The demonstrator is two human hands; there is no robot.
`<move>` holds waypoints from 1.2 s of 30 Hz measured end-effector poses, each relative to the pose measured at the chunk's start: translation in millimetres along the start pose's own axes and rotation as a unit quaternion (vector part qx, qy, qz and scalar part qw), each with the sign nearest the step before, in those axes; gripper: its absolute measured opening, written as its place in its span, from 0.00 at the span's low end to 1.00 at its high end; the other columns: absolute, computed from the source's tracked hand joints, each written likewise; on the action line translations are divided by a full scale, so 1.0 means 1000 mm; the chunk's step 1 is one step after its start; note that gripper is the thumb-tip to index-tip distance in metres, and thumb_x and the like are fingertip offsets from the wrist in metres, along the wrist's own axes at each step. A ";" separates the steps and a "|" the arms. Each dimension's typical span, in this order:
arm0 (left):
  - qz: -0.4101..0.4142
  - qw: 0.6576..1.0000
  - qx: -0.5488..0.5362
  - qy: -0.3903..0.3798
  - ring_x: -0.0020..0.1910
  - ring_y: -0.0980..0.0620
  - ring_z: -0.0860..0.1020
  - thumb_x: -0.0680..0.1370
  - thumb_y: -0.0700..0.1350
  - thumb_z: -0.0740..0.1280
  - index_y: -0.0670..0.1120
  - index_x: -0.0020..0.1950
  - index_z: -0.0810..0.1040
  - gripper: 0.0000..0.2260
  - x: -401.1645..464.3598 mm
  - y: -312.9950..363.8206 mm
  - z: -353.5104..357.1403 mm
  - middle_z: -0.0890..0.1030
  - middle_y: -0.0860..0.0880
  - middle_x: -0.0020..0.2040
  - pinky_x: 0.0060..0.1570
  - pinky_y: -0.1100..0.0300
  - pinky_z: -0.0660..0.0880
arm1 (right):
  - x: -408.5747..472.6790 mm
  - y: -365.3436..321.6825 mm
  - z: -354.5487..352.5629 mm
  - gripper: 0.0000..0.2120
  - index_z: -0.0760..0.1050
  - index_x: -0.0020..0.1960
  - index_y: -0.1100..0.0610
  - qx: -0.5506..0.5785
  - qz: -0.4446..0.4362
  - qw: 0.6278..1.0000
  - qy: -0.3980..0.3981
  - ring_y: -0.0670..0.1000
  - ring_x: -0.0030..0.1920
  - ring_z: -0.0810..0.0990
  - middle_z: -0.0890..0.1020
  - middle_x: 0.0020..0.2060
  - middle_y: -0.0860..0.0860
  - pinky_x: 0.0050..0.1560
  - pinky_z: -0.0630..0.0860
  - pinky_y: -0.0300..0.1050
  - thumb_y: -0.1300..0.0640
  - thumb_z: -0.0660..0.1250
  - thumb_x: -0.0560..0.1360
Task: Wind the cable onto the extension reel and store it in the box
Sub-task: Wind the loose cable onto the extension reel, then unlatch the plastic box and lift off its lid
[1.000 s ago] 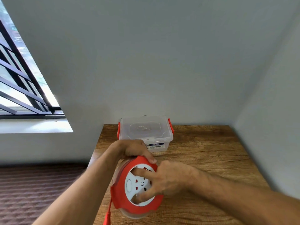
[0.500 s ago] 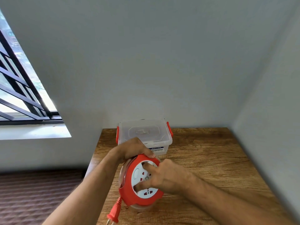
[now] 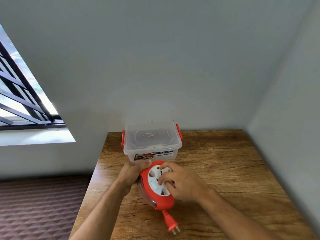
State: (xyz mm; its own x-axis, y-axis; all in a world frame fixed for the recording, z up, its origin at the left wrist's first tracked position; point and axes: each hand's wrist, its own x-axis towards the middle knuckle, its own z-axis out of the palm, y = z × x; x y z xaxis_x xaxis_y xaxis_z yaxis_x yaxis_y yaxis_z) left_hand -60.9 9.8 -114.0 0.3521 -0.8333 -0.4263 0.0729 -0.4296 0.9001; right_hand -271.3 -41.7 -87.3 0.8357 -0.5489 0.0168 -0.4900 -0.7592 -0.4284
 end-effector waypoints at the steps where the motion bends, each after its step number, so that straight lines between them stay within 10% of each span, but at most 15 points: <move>1: -0.018 1.000 -0.004 0.018 0.41 0.43 0.88 0.76 0.49 0.76 0.39 0.52 0.87 0.13 0.001 -0.010 0.002 0.89 0.40 0.45 0.44 0.51 0.84 | 0.000 0.007 0.005 0.13 0.78 0.62 0.44 0.024 0.032 0.999 0.017 0.46 0.67 0.69 0.67 0.70 0.43 0.62 0.70 0.39 0.50 0.62 0.79; 9: -0.105 0.993 -0.011 0.060 0.32 0.44 0.82 0.77 0.54 0.74 0.29 0.54 0.82 0.25 -0.003 -0.056 0.023 0.84 0.41 0.35 0.33 0.56 0.77 | -0.009 0.046 0.044 0.19 0.73 0.68 0.42 0.119 0.189 0.975 0.005 0.41 0.63 0.69 0.71 0.66 0.41 0.65 0.67 0.42 0.43 0.66 0.78; 19: -0.001 0.937 0.327 0.122 0.28 0.66 0.80 0.74 0.62 0.74 0.57 0.43 0.90 0.10 -0.016 -0.046 0.026 0.84 0.61 0.28 0.27 0.70 0.70 | 0.001 0.049 0.037 0.09 0.83 0.51 0.45 0.117 0.198 0.972 0.037 0.38 0.46 0.77 0.79 0.44 0.38 0.46 0.74 0.36 0.44 0.71 0.73; 24: 0.134 0.904 0.352 0.203 0.29 0.58 0.72 0.75 0.60 0.74 0.49 0.25 0.71 0.25 -0.007 -0.016 0.009 0.74 0.57 0.25 0.34 0.58 0.72 | 0.048 0.055 -0.003 0.14 0.76 0.33 0.49 0.144 0.255 0.907 0.302 0.40 0.24 0.73 0.77 0.26 0.44 0.24 0.67 0.31 0.54 0.69 0.77; 27: 0.274 0.864 0.316 0.281 0.52 0.55 0.71 0.79 0.57 0.71 0.52 0.41 0.83 0.11 0.013 0.021 -0.006 0.78 0.55 0.46 0.52 0.59 0.67 | 0.089 0.056 -0.027 0.07 0.81 0.47 0.54 0.125 0.286 0.862 0.399 0.47 0.38 0.81 0.83 0.38 0.46 0.34 0.69 0.31 0.51 0.68 0.78; 31: 0.170 0.904 0.270 0.285 0.65 0.44 0.75 0.82 0.57 0.65 0.46 0.69 0.80 0.21 0.074 0.061 -0.037 0.79 0.44 0.64 0.63 0.49 0.73 | 0.131 0.075 -0.037 0.27 0.68 0.74 0.59 0.169 0.381 0.864 0.282 0.57 0.67 0.75 0.77 0.67 0.57 0.65 0.71 0.48 0.46 0.64 0.81; 36: 0.079 0.933 0.255 0.241 0.54 0.39 0.83 0.81 0.53 0.68 0.42 0.63 0.82 0.18 0.104 0.065 -0.046 0.85 0.42 0.54 0.47 0.53 0.75 | 0.129 0.073 -0.019 0.15 0.82 0.61 0.56 0.147 0.389 0.863 0.288 0.55 0.48 0.83 0.86 0.50 0.55 0.43 0.73 0.40 0.49 0.66 0.80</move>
State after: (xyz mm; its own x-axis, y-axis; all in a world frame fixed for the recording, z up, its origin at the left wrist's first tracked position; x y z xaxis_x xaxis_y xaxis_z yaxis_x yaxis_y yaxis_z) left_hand 23.0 -88.9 -96.1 0.7082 -0.7002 -0.0905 -0.4266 -0.5266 0.7353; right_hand -204.0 -174.1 -99.0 -0.0211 -0.9993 0.0299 -0.6924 -0.0070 -0.7215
